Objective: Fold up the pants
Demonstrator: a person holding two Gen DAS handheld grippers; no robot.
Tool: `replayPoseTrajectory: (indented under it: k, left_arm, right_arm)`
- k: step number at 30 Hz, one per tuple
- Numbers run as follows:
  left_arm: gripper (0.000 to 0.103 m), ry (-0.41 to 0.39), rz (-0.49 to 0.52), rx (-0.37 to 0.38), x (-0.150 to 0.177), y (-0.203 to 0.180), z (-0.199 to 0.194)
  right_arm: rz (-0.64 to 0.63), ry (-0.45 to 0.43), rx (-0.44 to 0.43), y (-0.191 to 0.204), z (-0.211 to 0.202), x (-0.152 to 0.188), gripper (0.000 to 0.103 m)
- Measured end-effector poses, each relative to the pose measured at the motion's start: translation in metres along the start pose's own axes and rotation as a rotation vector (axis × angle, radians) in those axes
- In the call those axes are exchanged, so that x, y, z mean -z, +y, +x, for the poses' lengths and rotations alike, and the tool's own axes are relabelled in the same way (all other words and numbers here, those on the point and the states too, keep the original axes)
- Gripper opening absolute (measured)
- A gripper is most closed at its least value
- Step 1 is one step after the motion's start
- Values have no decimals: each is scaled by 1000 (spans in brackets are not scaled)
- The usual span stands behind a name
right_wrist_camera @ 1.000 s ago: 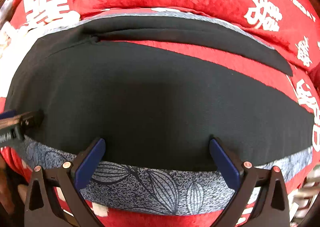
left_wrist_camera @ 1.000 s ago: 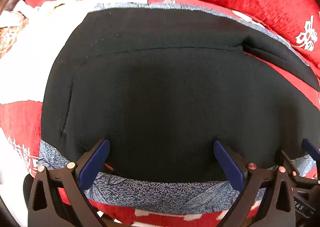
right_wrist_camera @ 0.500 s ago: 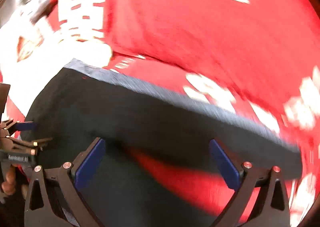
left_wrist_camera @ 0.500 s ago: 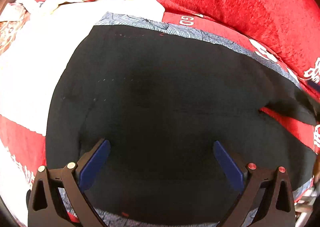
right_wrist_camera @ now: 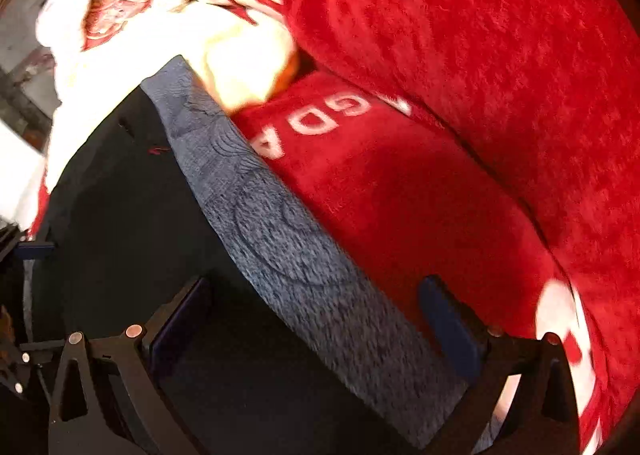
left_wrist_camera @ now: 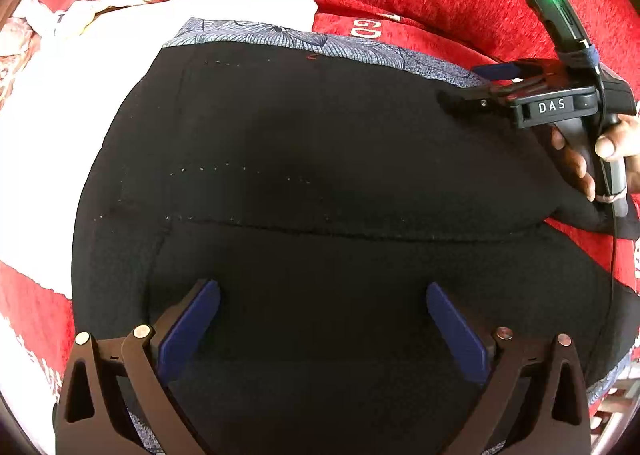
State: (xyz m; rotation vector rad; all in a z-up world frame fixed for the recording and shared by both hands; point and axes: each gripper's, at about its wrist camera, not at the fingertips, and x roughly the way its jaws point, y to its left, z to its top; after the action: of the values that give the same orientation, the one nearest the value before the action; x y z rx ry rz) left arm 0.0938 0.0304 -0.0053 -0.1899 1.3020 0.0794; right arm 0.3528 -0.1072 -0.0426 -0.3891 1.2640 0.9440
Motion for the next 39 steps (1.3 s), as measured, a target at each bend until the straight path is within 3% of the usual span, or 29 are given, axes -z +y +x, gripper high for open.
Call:
replayPoseTrajectory:
  k: [1,2,3,8,11,15,20,23,25,26,27,28,29,30,36,39]
  left_arm:
    - [103,2,-2,2,-1,0,0]
    - [103,5,-6,4,-2,1,0]
    - [103,8,-12,6,-4,2,-1]
    - [103,9,-60,50,-21,12,-10]
    - [103,22,-133,125,-43,25,-20]
    - [103,-19,-203,151,-82,34,-32]
    - [103,36,-335,284,-125,37,-26]
    - [103,75,-337,236,-143,24,-10]
    - [103,140,-309,131,-146,14,9]
    - [100,159,-306,108,-142,11,15]
    - [72,163,-303,82,-139,10,22]
    - [56,170,-286,23,-134,8,25]
    - [38,179,-277,20,-129,8,26]
    - [26,173,-288,63,-122,10,21]
    - [24,-1,-268,251,-69,25,-57]
    - [24,-41,-227,303,-39,30,-92]
  right_arm:
    - [-15,1,-21,3,-2,-1,90]
    - [-40,-5,-59,9,-8,-2,68]
    - [-46,-1,-77,12,-10,-3,37]
    - [-100,13,38,40,-20,0,15]
    - [-129,-56,127,70,-41,5,14]
    - [-169,-142,236,102,-67,19,13]
    - [-276,-197,423,151,-79,41,13]
    - [-331,-193,501,172,-73,52,13]
    - [-343,-188,519,178,-69,56,13]
    - [-341,-187,527,180,-66,58,13]
    - [-336,-188,531,180,-65,59,13]
    - [-329,-190,534,180,-65,60,13]
    - [-322,-195,535,180,-66,60,12]
    - [-314,-200,536,181,-69,60,11]
    - [-266,-282,559,205,-106,71,9]
    - [-244,-328,570,235,-132,91,9]
